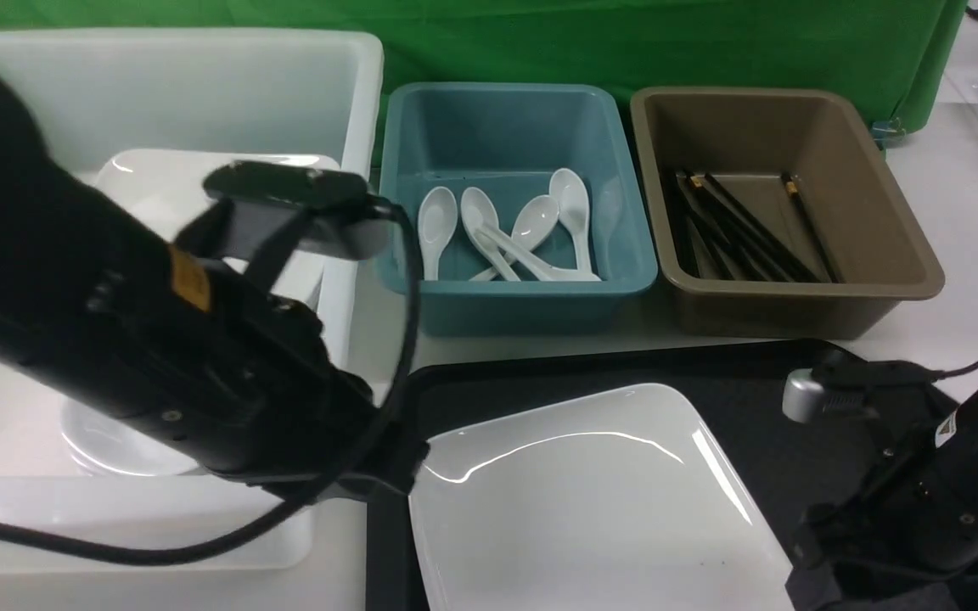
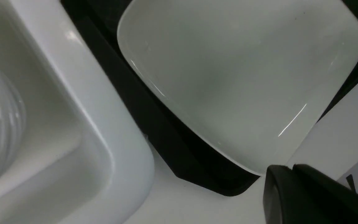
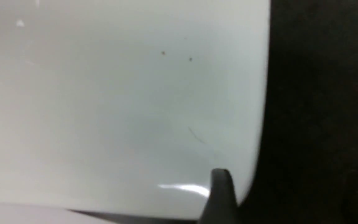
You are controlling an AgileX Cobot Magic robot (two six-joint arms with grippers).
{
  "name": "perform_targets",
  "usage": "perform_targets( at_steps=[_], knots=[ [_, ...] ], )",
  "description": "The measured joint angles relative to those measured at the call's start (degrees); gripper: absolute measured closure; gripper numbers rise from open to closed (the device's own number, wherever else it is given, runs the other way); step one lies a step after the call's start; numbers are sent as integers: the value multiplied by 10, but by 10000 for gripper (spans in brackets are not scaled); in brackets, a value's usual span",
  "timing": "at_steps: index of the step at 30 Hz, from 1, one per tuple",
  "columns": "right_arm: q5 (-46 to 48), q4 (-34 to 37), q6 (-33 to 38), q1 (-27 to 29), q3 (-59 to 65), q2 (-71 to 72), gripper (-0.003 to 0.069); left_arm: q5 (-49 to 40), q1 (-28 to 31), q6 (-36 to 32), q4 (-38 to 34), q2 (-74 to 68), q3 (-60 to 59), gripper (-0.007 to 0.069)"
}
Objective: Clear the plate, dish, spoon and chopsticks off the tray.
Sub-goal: Use the right arm to move the plate from left to right
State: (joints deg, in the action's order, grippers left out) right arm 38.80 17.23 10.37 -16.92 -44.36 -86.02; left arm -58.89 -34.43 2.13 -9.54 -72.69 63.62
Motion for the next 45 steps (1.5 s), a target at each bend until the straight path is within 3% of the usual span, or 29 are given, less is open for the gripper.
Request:
perform_targets(
  at_steps=[6, 8, 11, 13, 22, 30, 34, 36, 37, 39, 40, 45],
  knots=[
    [-32, 18, 0, -17, 6, -49, 126, 33, -5, 14, 13, -40, 0, 615],
    [-32, 20, 0, -17, 6, -63, 210, 35, -5, 14, 15, -40, 0, 615],
    [-30, 31, 0, -18, 6, -65, 421, 36, -5, 15, 15, -40, 0, 615],
    [-31, 41, -7, -16, 3, -65, 476, 36, -5, 15, 15, -40, 0, 615],
    [-5, 1, -38, 25, -4, -31, 491, 36, -6, 28, 15, -40, 0, 615],
    [55, -52, -52, 141, 3, 35, 517, 55, -9, 20, 6, -44, 0, 615],
    [56, -62, -53, 152, 19, 35, 444, 74, -23, 7, -11, -65, 0, 615],
    [56, -66, -53, 153, 24, 35, 336, 91, -34, -6, -18, -93, 1, 615],
    [55, -67, -52, 153, 24, 35, 244, 93, -38, -10, -23, -113, 7, 615],
    [54, -67, -48, 154, 24, 36, 193, 92, -39, -12, -28, -131, 15, 615],
    [59, -67, -36, 154, 24, 42, 125, 88, -39, -16, -35, -169, 38, 613],
    [87, -68, -30, 154, 24, 103, 93, 73, -39, -43, -37, -253, 126, 587]
  ],
)
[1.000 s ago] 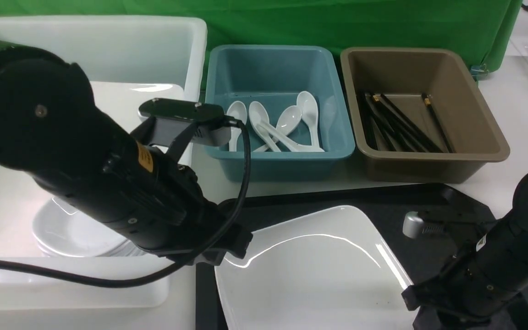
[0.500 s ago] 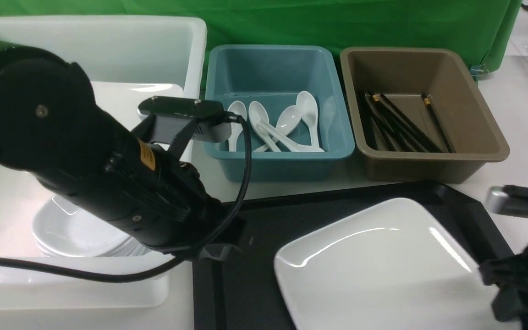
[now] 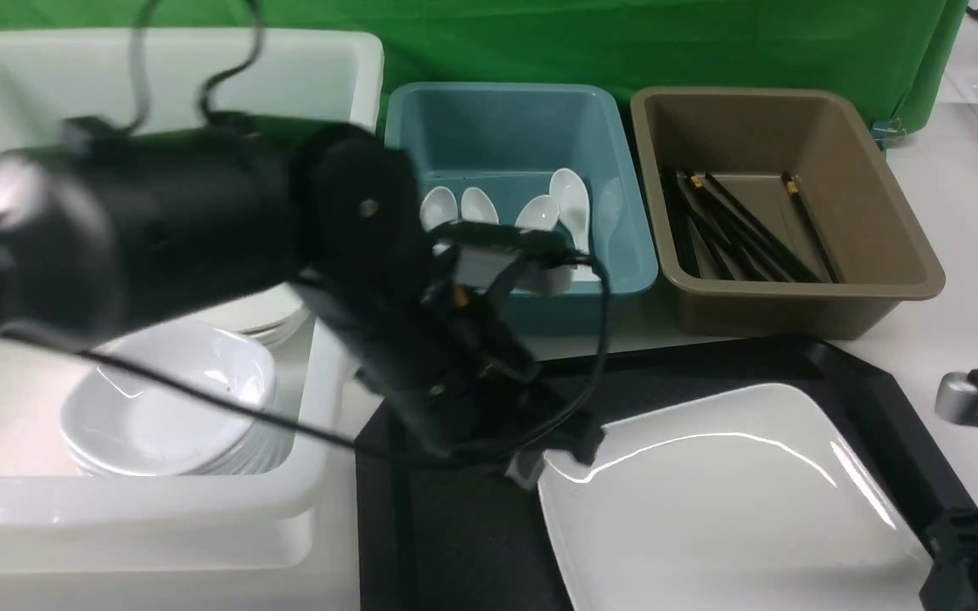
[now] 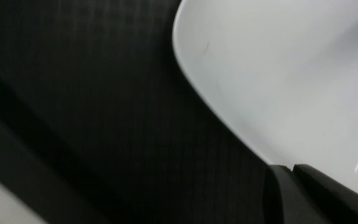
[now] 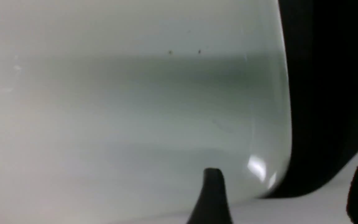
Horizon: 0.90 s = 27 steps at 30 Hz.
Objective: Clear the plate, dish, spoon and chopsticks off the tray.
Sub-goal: Use the right arm to move the plate from left to right, then use the left arm to grab a plate from the dinner plate
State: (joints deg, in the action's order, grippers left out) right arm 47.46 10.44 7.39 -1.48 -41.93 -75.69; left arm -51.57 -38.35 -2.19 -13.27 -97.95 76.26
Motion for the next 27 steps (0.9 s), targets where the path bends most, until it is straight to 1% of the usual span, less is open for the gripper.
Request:
perform_targets(
  at_steps=[1, 3, 5, 6, 7, 9, 11, 13, 14, 15, 16, 19, 23, 25, 26, 27],
  knots=[
    [2, 0, 1, 1, 0, 16, 95, -1, 0, -5, 1, -13, 14, 573],
    [6, -1, 2, 1, 0, 59, 97, -1, 0, -8, 7, -44, 44, 522],
    [7, -1, 2, 1, 0, 98, 97, -1, 0, -8, 20, -71, 63, 456],
    [7, -1, 2, 1, 0, 118, 97, 0, 0, -8, 28, -85, 73, 411],
    [7, -1, 2, 1, 0, 122, 97, 0, 0, -8, 30, -88, 76, 402],
    [8, -1, 2, 1, 0, 164, 97, 9, 0, -1, 50, -122, 91, 273],
    [7, -1, 2, 1, 0, 187, 97, 22, 0, 1, 57, -145, 95, 177],
    [4, -1, 2, 1, 0, 201, 97, 38, 0, 4, 61, -164, 95, 95],
    [3, -1, 2, 1, 1, 203, 97, 43, 0, 5, 61, -171, 96, 67],
    [3, -1, 1, 1, 0, 203, 97, 44, 0, 5, 61, -172, 96, 61],
    [3, -1, 0, 1, 0, 203, 97, 56, 0, 7, 61, -182, 96, 27],
    [1, -1, 0, 1, 0, 203, 103, 77, 0, 11, 58, -200, 96, 3],
    [0, -1, 0, 1, 0, 203, 103, 80, 0, 11, 37, -209, 97, 26],
    [0, -1, 0, 1, 0, 203, 103, 80, 0, 11, 19, -214, 97, 74],
    [0, -1, 0, 1, 0, 203, 103, 80, 0, 11, 18, -214, 97, 84],
    [-1, -1, 0, 1, 0, 203, 103, 79, 0, 11, 14, -217, 99, 135]
  ],
)
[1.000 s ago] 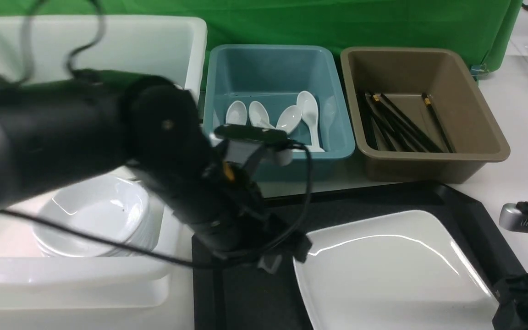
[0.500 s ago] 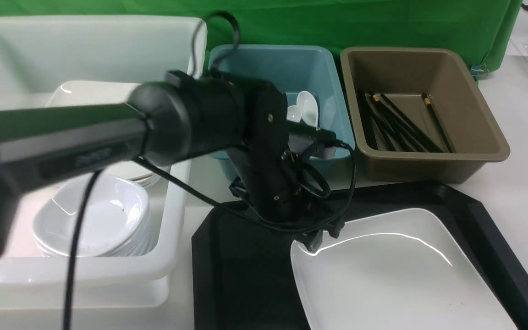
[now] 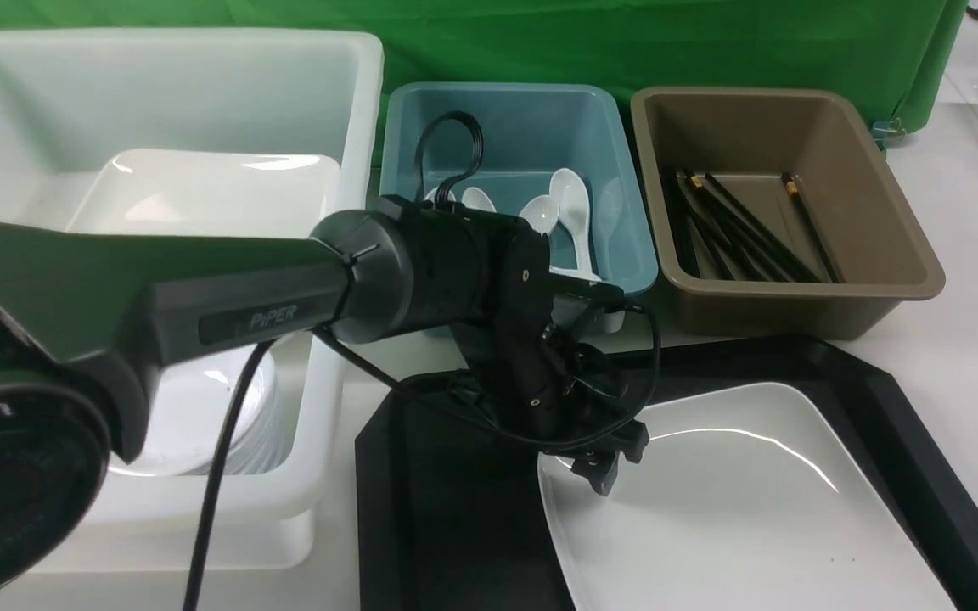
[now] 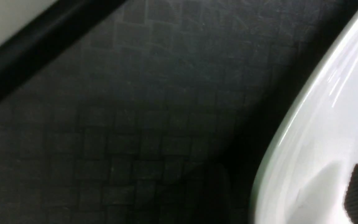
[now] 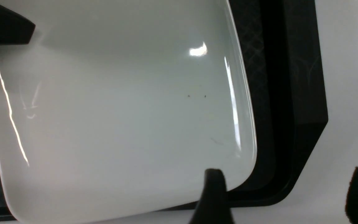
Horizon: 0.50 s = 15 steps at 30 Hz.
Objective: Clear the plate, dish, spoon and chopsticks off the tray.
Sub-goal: Use the left arm to grab a plate from the dinner plate
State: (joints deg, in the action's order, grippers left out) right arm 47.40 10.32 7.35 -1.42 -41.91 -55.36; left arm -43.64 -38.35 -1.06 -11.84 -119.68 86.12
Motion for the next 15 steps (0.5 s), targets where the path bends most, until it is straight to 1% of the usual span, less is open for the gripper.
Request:
perform_targets(
  at_steps=[2, 4, 5, 6, 7, 10, 13, 15],
  knots=[
    [0, 0, 0, 0, 0, 0, 103, -2, 0, -1, -3, -2, 2, 204],
    [0, 0, 0, 0, 0, 0, 103, -8, 0, -1, -2, -3, 3, 319],
    [-1, 0, 0, -1, 0, 0, 103, -8, 1, -1, -2, -4, 3, 319],
    [-3, -1, 0, -5, 0, 0, 103, -10, 2, 4, -17, -4, 4, 412],
    [-3, -1, 0, -6, 0, 0, 103, -10, 3, 5, -27, -4, 4, 425],
    [-4, 0, 0, -12, 0, 0, 103, -13, 2, 5, -42, -4, 4, 427],
    [-6, 0, 0, -13, 0, 0, 103, -17, 1, 1, -46, -1, 4, 431],
    [-7, 0, 0, -13, 0, 0, 103, -19, 1, 0, -46, 8, 4, 448]
  ],
)
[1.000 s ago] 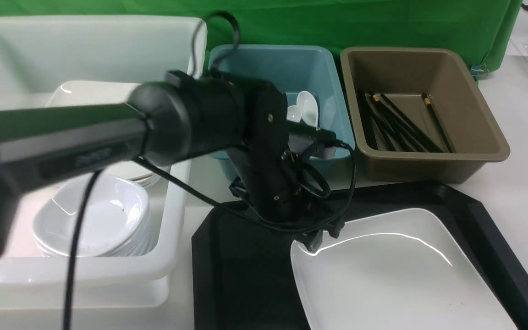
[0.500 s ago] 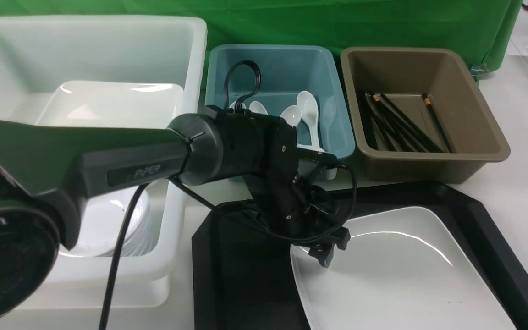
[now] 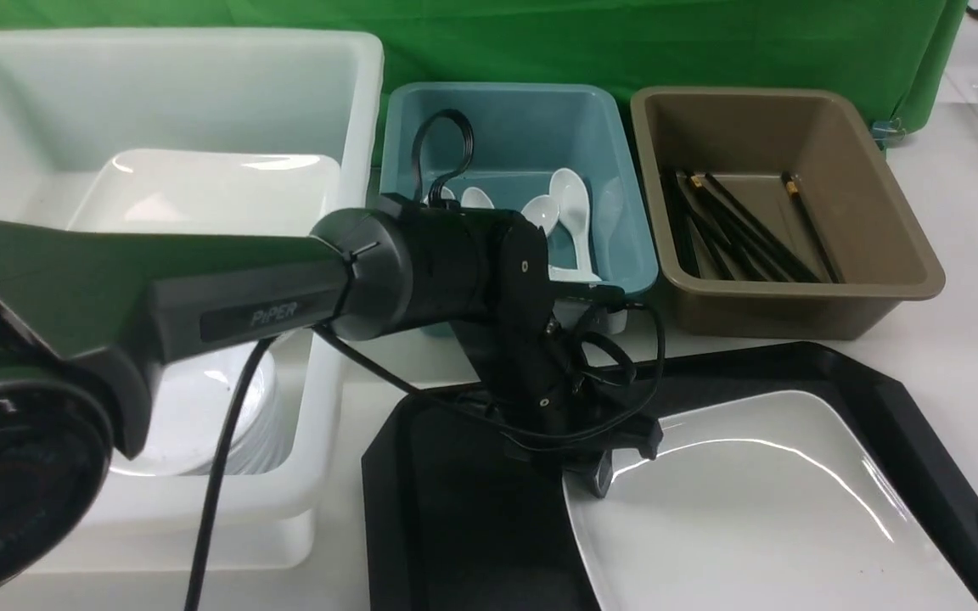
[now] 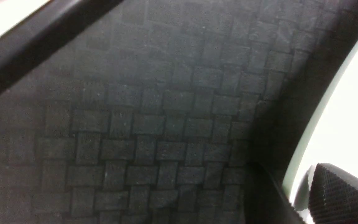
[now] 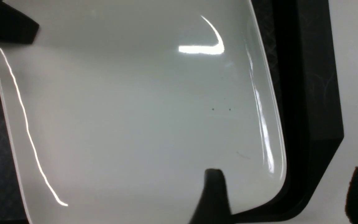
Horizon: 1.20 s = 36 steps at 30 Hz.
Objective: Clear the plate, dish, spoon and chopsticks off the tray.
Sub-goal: Use the left arm to grab a plate from the dinner plate, then use the left arm to put the plate into the large storage box on the left
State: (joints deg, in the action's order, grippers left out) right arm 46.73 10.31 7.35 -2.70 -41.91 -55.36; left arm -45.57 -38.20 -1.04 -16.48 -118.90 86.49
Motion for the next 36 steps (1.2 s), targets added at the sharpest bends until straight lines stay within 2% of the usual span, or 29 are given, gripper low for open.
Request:
perform_targets(
  at_steps=[5, 10, 25, 36],
  knots=[
    [-4, 0, 0, 0, 0, 0, 103, -7, 0, 0, -8, 53, 0, 540],
    [-10, 0, 0, 0, 0, 0, 104, -24, 1, -7, -8, 106, 0, 588],
    [-11, 0, 0, 0, 0, 0, 104, -57, 3, -13, 21, 197, -1, 606],
    [-12, 0, 0, 0, 0, 0, 104, -90, 4, 30, 114, 276, 7, 599]
  ],
)
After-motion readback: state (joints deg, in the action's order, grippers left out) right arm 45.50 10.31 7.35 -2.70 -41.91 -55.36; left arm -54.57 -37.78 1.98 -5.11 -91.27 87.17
